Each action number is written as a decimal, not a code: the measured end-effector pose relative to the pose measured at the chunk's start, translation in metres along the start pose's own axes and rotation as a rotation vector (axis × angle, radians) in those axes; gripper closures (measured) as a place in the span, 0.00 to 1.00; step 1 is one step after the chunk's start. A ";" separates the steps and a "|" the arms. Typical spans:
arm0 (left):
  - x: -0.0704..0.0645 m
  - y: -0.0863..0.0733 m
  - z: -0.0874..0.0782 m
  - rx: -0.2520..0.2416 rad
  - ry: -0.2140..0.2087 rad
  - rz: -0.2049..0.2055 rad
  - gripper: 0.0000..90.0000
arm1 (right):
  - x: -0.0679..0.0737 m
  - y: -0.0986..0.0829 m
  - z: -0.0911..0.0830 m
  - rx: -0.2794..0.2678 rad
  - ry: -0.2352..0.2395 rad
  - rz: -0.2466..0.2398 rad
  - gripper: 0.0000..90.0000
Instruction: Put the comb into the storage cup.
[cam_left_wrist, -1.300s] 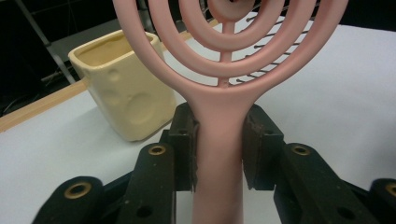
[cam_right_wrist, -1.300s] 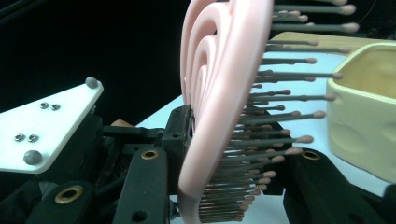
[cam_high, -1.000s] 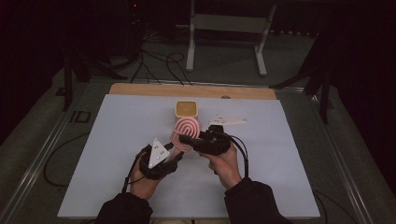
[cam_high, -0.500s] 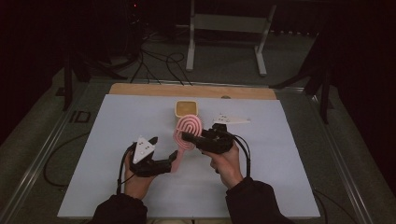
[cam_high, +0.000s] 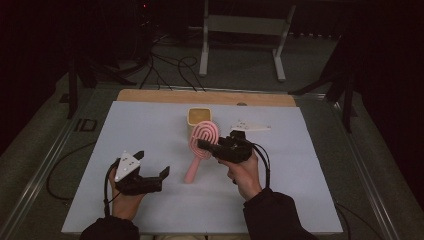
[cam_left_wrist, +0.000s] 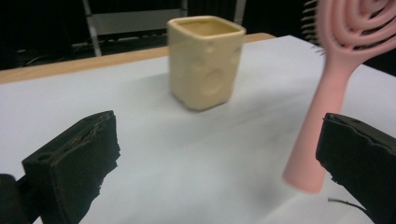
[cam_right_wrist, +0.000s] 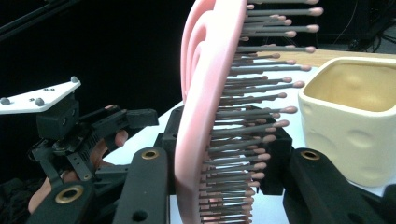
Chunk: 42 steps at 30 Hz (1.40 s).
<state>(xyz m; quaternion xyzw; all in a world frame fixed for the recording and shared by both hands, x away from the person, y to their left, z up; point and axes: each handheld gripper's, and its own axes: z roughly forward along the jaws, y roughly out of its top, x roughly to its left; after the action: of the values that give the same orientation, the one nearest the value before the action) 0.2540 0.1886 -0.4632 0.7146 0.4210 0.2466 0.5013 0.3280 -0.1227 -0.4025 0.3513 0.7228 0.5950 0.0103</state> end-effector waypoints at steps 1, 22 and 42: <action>0.002 -0.003 -0.003 0.003 0.006 -0.001 0.00 | 0.000 0.000 0.000 0.000 -0.001 -0.002 0.71; 0.019 -0.041 -0.026 0.052 0.068 0.037 0.00 | -0.004 0.007 -0.001 -0.019 -0.015 0.008 0.70; 0.020 -0.045 -0.021 0.049 0.086 0.028 0.00 | -0.009 0.022 -0.004 -0.043 -0.025 0.048 0.70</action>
<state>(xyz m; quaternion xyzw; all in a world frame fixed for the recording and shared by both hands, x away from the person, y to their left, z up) 0.2318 0.2228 -0.4983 0.7213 0.4378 0.2737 0.4617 0.3438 -0.1301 -0.3854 0.3756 0.7009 0.6062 0.0125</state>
